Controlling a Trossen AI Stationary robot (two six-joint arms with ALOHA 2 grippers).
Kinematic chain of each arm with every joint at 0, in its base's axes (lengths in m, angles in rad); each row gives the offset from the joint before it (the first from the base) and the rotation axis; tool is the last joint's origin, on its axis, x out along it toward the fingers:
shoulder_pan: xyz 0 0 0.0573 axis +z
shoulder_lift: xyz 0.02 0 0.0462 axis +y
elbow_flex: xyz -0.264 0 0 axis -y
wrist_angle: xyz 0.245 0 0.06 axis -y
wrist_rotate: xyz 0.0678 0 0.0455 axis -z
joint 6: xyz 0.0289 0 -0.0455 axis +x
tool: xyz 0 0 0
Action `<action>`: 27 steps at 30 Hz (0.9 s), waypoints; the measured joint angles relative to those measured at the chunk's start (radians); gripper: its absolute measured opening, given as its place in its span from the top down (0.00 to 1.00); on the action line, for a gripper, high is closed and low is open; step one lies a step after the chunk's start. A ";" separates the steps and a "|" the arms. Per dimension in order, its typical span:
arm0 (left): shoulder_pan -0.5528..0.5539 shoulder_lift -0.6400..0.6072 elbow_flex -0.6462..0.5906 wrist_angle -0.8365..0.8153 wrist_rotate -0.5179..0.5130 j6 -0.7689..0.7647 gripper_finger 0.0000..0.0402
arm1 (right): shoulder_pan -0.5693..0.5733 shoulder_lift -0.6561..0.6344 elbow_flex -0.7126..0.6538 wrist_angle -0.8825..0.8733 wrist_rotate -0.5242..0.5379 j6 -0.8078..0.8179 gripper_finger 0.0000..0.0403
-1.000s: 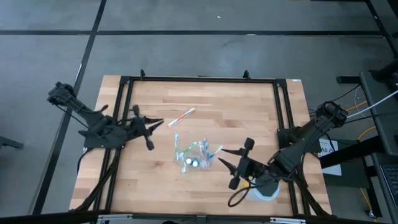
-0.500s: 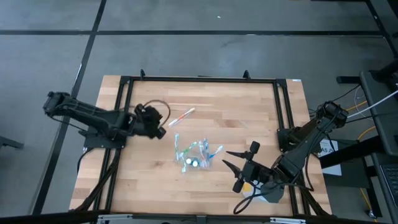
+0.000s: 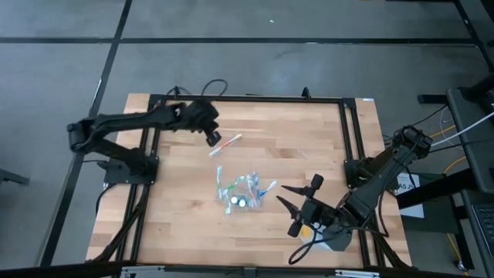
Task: Pick & Place toothbrushing station
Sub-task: Put the orange toothbrush into the transparent organizer
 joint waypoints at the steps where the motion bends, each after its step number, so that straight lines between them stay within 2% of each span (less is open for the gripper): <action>1: 0.013 0.040 0.026 -0.020 0.001 0.027 0.93 | 0.005 0.000 0.000 0.000 0.014 0.000 0.60; 4: 0.032 0.157 0.114 -0.055 0.007 0.076 0.93 | 0.022 0.000 0.000 0.000 0.047 0.000 0.60; 9: 0.042 0.361 0.287 -0.118 0.090 0.125 0.93 | 0.046 0.000 0.000 -0.009 0.080 0.025 0.60; 17: 0.042 0.641 0.561 -0.349 0.076 0.218 0.93 | 0.082 0.000 0.000 -0.044 0.098 0.087 0.60; 21: 0.042 0.704 0.587 -0.438 0.059 0.266 0.93 | 0.110 -0.001 -0.001 -0.119 0.140 0.172 0.60; 24: 0.046 0.714 0.587 -0.490 0.019 0.281 0.93 | 0.125 -0.012 -0.001 -0.187 0.141 0.266 0.60; 27: 0.057 0.714 0.587 -0.503 0.032 0.282 0.93 | 0.136 -0.017 -0.001 -0.250 0.153 0.345 0.60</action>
